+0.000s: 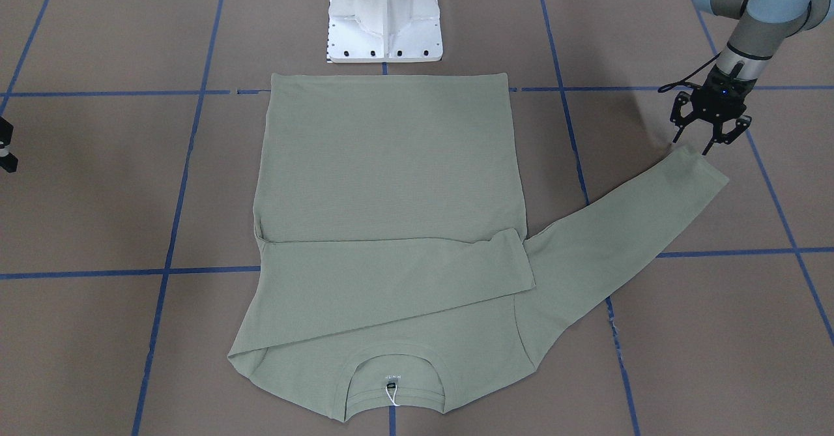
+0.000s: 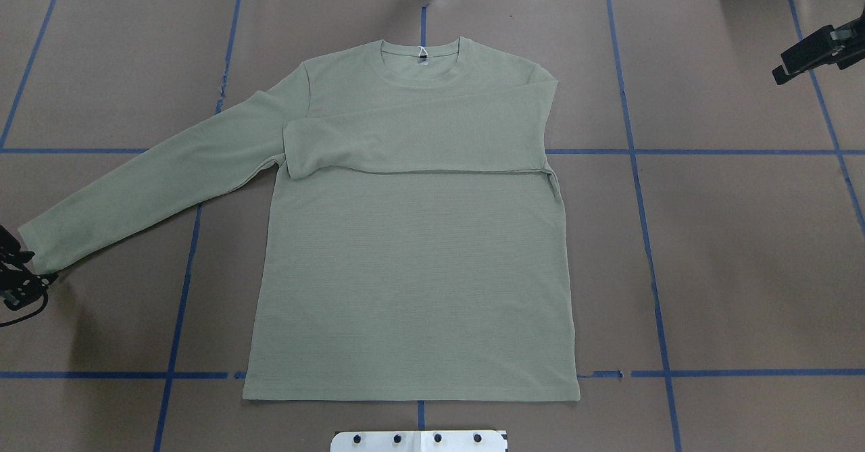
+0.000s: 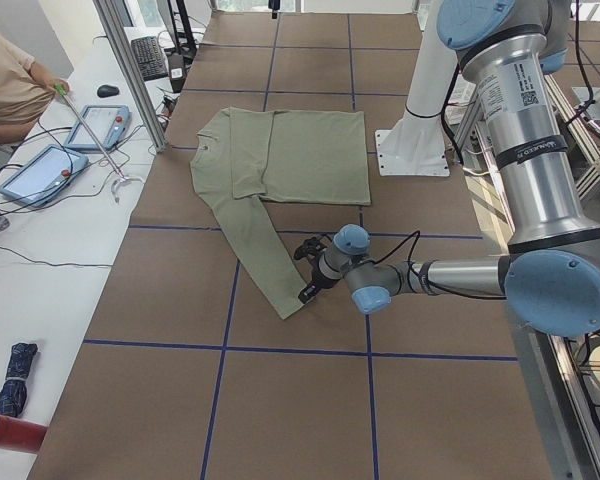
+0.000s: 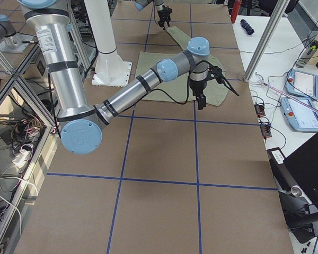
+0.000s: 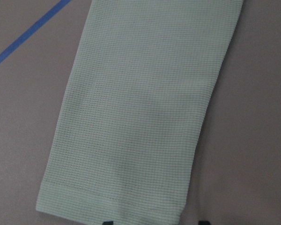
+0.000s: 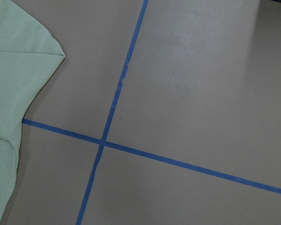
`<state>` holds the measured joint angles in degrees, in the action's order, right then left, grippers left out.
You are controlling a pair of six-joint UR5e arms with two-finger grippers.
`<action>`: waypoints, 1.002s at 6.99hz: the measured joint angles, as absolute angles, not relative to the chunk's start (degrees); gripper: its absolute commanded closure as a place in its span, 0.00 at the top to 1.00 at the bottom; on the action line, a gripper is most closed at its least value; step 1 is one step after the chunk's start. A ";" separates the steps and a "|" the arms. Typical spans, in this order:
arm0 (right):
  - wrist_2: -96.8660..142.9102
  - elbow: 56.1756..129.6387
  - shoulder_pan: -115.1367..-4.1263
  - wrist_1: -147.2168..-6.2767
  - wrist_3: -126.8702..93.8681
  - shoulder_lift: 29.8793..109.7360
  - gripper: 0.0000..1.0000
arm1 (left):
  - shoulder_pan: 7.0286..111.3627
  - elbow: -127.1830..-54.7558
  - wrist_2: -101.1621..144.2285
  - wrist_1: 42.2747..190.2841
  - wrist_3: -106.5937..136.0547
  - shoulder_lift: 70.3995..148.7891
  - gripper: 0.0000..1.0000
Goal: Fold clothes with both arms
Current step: 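Lower the left gripper and grasp the cuff of the other sleeve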
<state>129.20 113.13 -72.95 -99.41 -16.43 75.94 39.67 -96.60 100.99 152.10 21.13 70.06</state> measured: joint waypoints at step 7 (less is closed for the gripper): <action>128.99 112.99 -72.95 -99.40 -16.44 75.99 1.00 | 39.41 -97.83 100.32 152.21 20.92 70.61 0.00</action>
